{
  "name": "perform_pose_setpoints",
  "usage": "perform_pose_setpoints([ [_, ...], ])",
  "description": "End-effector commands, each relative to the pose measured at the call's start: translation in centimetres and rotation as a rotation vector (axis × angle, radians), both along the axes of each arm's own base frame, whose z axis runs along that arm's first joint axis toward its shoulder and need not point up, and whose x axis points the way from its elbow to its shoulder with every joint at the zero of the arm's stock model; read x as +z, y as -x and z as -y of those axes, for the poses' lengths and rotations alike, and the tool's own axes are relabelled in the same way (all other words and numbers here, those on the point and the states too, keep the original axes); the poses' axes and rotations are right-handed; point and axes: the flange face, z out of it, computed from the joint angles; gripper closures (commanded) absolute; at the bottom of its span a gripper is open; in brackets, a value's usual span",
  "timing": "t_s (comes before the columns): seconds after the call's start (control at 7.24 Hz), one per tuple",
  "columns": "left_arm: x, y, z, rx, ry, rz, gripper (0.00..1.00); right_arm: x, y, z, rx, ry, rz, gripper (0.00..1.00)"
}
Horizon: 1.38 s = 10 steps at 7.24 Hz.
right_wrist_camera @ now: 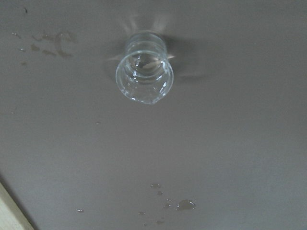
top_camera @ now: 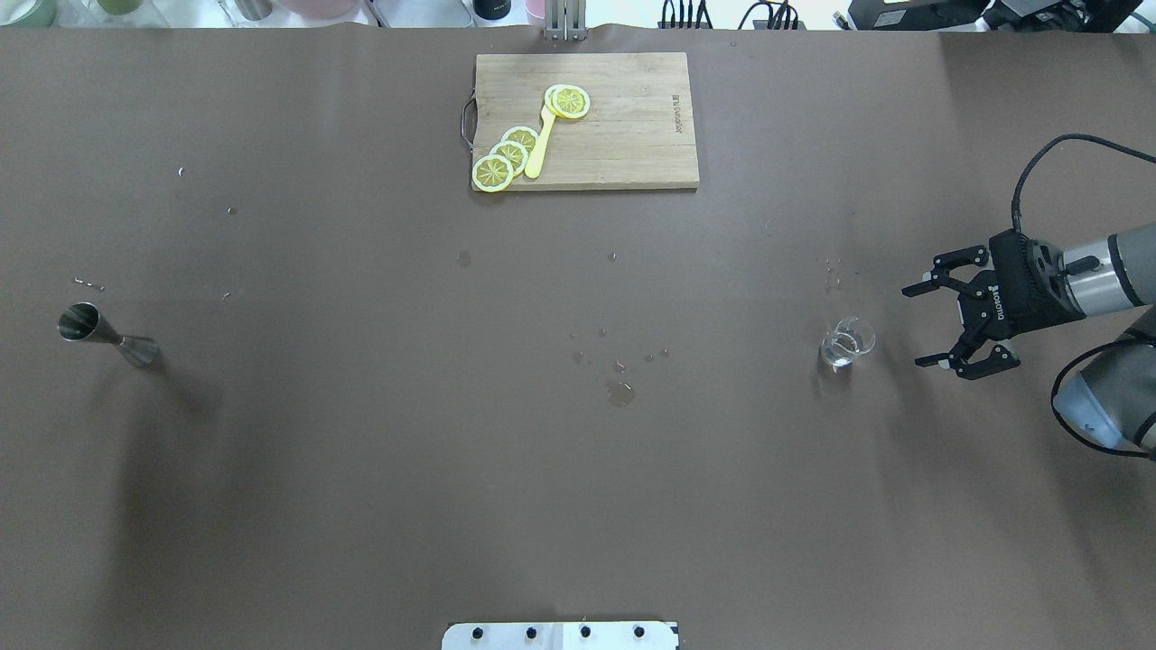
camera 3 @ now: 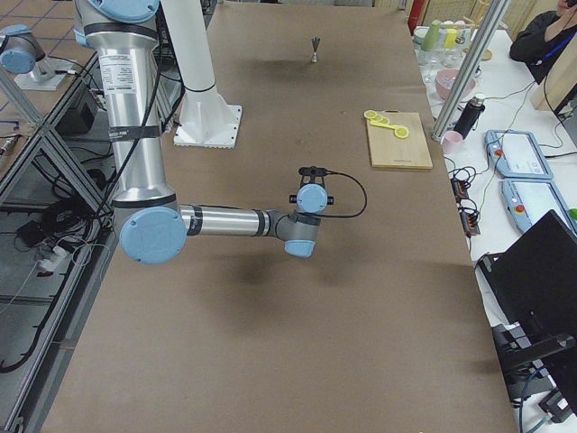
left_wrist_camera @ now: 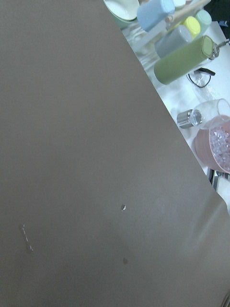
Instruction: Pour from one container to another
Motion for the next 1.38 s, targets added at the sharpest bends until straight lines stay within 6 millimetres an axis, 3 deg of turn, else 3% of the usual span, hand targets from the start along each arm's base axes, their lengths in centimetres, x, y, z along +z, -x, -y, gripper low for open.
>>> perform_pose_setpoints([
  [0.0, -3.3, -4.3, 2.1, 0.061, -0.085, 0.002, 0.01, 0.0, 1.1, 1.6, 0.000, -0.010, 0.004, 0.00],
  [0.14, -6.7, -6.2, 3.0, 0.001, -0.170, 0.059, 0.01, -0.6, 1.7, 2.4, -0.002, -0.010, 0.008, 0.00],
  [0.28, -8.5, -7.3, 3.8, -0.069, -0.212, 0.114, 0.01, -1.0, 2.7, 2.3, -0.021, -0.011, 0.013, 0.00],
  [0.41, -12.2, -11.6, 5.4, -0.042, -0.296, 0.107, 0.01, -1.1, 3.5, 1.9, -0.037, -0.010, 0.015, 0.00],
  [0.55, -13.0, -13.1, 5.7, -0.042, -0.315, 0.111, 0.01, -1.2, 4.4, 1.4, -0.054, -0.011, 0.016, 0.00],
  [0.83, -14.4, -13.1, 5.6, -0.061, -0.327, 0.113, 0.01, -1.1, 5.4, 0.8, -0.074, -0.009, 0.014, 0.00],
  [0.97, -15.7, -13.8, 6.8, -0.063, -0.325, 0.119, 0.01, -1.1, 5.6, 0.8, -0.074, -0.010, 0.014, 0.00],
  [1.24, -16.2, -15.9, 5.8, 0.034, -0.320, 0.081, 0.01, -1.9, 5.9, 1.2, -0.077, -0.018, 0.023, 0.00],
])
